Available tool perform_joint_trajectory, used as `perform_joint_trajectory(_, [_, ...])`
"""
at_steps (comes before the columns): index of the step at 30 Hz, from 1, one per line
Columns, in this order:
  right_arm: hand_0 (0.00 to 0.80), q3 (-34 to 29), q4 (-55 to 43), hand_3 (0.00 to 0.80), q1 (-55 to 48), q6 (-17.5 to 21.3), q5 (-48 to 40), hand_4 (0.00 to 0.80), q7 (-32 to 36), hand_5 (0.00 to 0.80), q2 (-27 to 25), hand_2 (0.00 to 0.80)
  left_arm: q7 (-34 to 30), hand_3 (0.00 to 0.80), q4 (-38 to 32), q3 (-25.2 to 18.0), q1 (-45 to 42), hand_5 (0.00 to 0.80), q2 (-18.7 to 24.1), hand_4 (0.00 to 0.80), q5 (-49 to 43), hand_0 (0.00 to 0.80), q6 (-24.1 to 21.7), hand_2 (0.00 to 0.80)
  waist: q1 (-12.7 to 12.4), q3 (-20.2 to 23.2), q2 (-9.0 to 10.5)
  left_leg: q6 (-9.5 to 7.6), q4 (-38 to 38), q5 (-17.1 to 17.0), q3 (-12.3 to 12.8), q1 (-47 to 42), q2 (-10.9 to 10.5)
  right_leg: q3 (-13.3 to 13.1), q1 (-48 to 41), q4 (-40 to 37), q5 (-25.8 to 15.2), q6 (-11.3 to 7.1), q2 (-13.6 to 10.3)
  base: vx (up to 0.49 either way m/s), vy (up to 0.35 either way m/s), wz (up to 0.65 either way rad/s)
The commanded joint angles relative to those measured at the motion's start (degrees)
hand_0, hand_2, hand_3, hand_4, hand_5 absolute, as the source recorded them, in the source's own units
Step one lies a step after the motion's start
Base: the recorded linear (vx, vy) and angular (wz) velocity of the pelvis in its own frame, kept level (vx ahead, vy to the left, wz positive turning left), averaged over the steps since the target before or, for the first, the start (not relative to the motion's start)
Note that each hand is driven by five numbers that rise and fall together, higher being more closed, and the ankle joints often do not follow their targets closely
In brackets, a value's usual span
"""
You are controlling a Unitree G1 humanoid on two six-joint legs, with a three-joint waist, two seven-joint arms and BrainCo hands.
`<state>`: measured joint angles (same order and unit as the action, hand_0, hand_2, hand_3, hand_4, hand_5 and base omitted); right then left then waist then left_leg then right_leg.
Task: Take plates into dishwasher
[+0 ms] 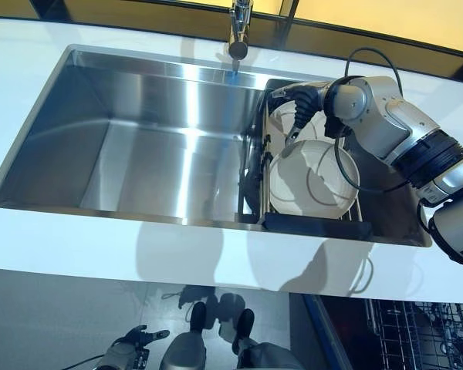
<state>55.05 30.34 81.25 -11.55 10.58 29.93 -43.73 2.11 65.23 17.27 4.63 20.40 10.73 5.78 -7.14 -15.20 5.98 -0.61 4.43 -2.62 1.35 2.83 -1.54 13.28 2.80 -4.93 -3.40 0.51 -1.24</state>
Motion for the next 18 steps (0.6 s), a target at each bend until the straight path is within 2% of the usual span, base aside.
perform_joint_trajectory(1, [0.0, 2.0, 2.1, 0.0, 4.0, -0.6, 2.9, 0.0, 1.2, 0.0, -2.5, 0.0, -0.3, 0.0, 0.9, 2.4, 0.5, 0.0, 1.6, 0.0, -1.3, 0.0, 0.0, 0.0, -1.1, -0.6, 1.94, 3.92, 0.6, -0.8, 1.6, 1.8, 2.0, 1.4, -0.2, -0.1, -2.8, -7.83, -5.3, 0.0, 0.0, 0.0])
perform_joint_trajectory(18, [0.0, 2.3, 5.0, 0.0, 2.9, -2.3, 6.2, 0.0, 7.7, 0.0, -4.6, 0.0, -0.6, 0.0, 1.0, 1.8, 0.4, 0.0, 1.7, 0.0, -1.1, 0.0, -0.8, 0.0, -0.5, -1.0, 2.13, 4.08, 0.6, -0.8, 2.4, 1.8, 2.3, 1.0, 0.2, -0.1, -3.1, -7.84, -5.3, 0.0, 0.0, 0.0])
